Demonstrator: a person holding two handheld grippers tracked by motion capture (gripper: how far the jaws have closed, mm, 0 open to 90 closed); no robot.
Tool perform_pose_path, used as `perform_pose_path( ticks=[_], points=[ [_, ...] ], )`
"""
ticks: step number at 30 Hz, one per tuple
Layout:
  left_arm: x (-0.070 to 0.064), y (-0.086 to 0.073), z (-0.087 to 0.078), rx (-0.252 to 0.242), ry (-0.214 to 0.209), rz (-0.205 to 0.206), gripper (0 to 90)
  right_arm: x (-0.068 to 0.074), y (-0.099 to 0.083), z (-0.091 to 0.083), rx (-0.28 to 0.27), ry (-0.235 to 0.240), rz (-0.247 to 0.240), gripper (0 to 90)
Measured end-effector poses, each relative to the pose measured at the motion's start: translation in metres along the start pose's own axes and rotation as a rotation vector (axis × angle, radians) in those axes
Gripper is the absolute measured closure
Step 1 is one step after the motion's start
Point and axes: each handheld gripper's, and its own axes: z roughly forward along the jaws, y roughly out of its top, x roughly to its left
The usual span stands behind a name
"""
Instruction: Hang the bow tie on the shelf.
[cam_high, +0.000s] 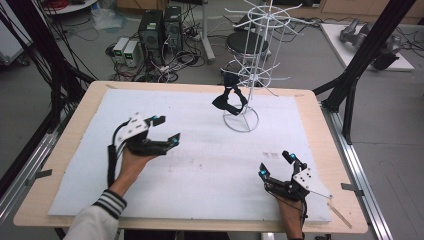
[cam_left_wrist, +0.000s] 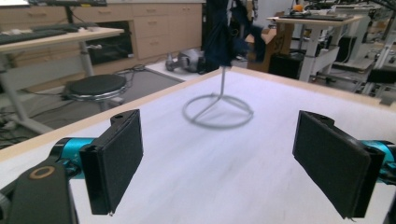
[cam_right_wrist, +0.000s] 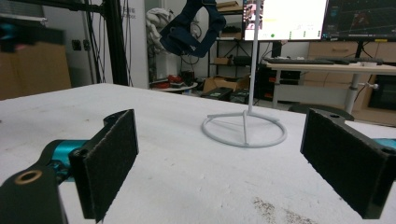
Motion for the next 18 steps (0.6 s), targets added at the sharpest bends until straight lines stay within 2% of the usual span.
perform_pose_path(
  ticks=[2,4,8,10,13,15,18],
  points=[
    [0.007,-0.013,-0.027,-0.018,0.026,0.0,16.6,0.0,0.0,0.0,-0.001,-0.001,-0.005,10.2],
    [0.012,-0.024,-0.047,-0.031,0.06,-0.003,16.7,0.0,0.0,0.0,-0.001,0.001,-0.005,10.2],
    [0.022,-0.049,-0.083,-0.075,0.131,-0.036,16.6,0.0,0.0,0.0,-0.001,0.002,-0.009,10.2],
    [0.023,-0.059,-0.092,-0.097,0.15,-0.049,15.5,0.0,0.0,0.0,0.0,0.002,-0.007,10.2],
    [0.024,-0.069,-0.099,-0.125,0.174,-0.041,15.1,0.0,0.0,0.0,-0.003,0.002,-0.013,10.2],
    [0.025,-0.07,-0.1,-0.144,0.181,-0.044,14.5,0.001,0.0,0.0,0.001,-0.001,-0.008,10.1],
    [0.025,-0.07,-0.099,-0.132,0.191,-0.046,14.4,0.001,0.0,0.0,-0.001,-0.005,-0.01,10.2]
  ],
)
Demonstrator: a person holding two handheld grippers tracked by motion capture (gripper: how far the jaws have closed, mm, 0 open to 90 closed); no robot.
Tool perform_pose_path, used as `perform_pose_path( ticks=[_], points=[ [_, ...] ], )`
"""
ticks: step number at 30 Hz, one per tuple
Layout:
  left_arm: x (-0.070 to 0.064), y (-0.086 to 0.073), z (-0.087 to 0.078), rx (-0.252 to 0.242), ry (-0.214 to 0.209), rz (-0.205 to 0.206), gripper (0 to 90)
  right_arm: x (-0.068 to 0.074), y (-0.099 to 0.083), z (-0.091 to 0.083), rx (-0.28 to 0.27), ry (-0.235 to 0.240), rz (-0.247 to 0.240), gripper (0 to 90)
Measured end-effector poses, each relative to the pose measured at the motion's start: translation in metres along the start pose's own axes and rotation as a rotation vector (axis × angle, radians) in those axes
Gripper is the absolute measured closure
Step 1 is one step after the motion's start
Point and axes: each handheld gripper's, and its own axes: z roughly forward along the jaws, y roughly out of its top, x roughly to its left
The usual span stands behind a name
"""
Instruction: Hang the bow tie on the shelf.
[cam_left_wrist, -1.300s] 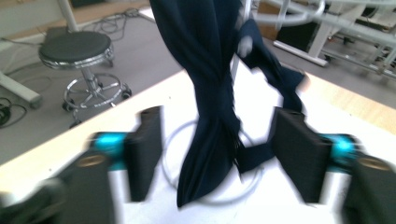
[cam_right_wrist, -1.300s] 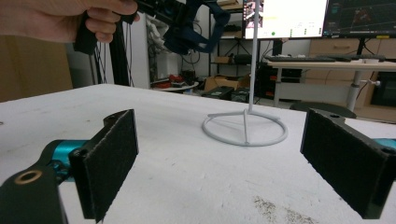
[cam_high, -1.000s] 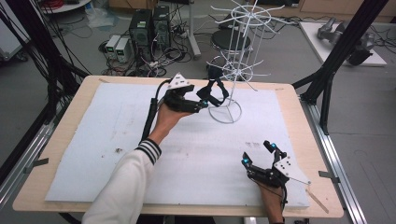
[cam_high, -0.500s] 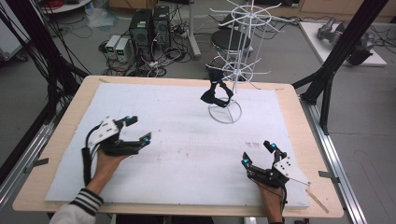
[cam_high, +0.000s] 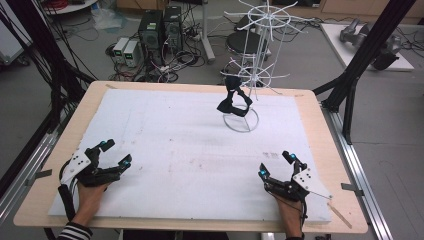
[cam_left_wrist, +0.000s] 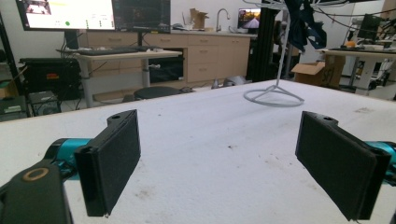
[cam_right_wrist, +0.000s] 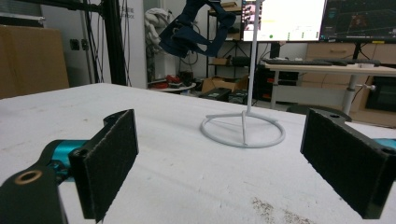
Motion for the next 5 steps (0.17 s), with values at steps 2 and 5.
perform_pose_path(
  ticks=[2,5],
  points=[
    [-0.0018,-0.0003,-0.0001,-0.003,0.009,0.017,14.5,0.0001,0.0,-0.0001,-0.003,-0.002,0.0,10.1],
    [-0.0027,-0.0003,-0.0005,-0.002,0.027,0.023,14.5,0.0001,-0.0001,0.0,-0.004,-0.005,-0.006,10.2]
  ],
)
